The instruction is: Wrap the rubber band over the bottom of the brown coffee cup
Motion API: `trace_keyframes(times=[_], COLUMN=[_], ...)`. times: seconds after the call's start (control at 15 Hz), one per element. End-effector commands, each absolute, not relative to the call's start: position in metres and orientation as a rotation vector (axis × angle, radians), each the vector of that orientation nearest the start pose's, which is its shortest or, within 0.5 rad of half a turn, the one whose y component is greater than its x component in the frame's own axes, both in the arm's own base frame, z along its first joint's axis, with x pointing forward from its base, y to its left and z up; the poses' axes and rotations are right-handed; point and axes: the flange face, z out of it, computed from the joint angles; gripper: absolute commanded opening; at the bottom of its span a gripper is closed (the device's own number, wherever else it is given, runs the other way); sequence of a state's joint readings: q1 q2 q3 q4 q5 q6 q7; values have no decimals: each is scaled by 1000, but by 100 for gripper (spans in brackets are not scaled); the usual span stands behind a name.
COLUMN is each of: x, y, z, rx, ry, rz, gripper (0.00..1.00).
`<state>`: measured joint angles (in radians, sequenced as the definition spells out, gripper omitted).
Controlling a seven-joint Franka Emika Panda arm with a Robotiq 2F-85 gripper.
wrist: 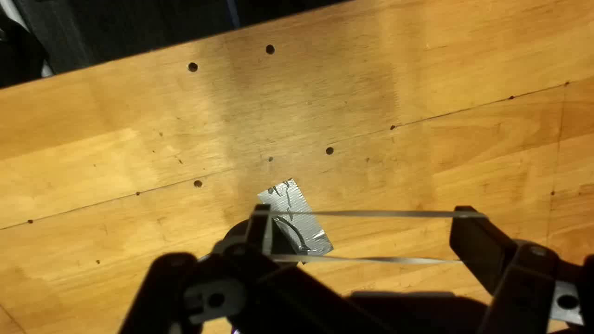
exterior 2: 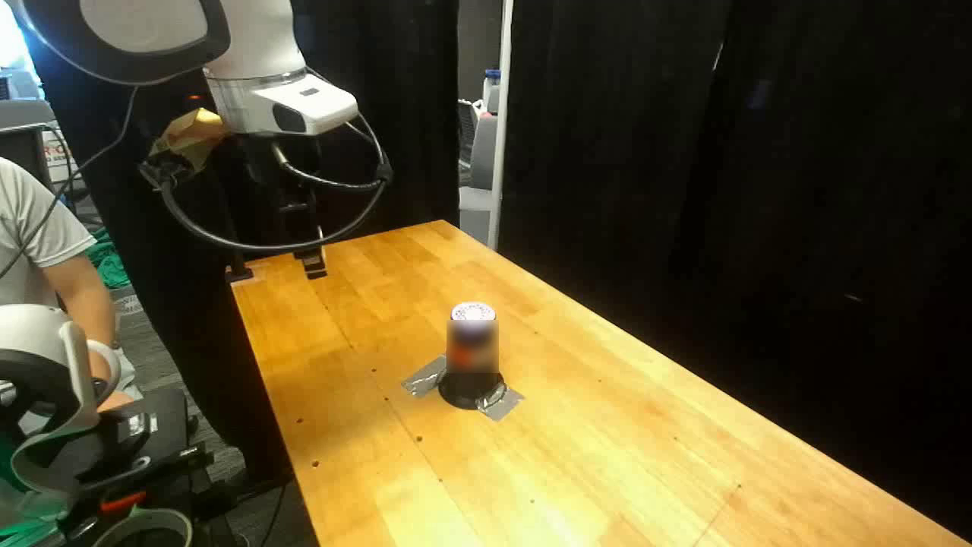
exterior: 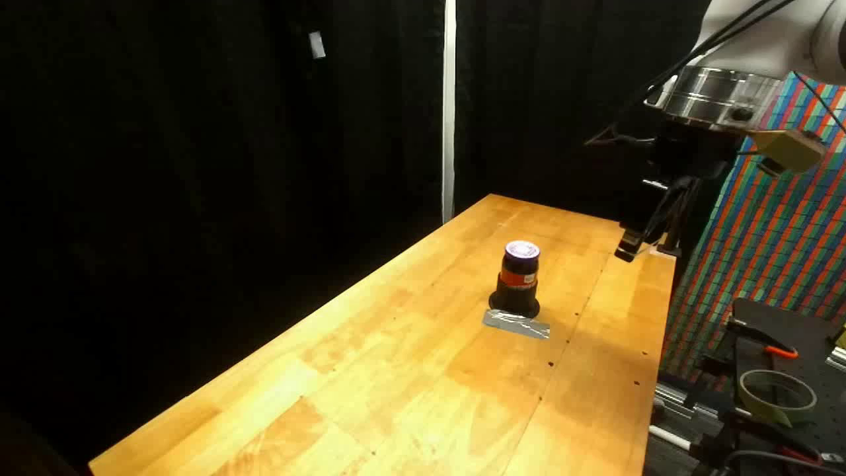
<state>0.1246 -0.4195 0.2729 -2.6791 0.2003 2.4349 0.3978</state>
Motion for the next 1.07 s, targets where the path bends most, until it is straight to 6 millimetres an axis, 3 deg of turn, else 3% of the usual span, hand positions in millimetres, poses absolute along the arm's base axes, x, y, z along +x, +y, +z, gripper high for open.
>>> trace_keyframes(times=[0.0,0.6,0.8,1.0], x=[372,372,399,445], y=[152,153,164,176], z=[381,382,400,417], rx=[-3030,-3029,-3088,-3173], ry=[236,235,213,157], rz=[-222,-225,-263,-263], gripper=[100,100,100,100])
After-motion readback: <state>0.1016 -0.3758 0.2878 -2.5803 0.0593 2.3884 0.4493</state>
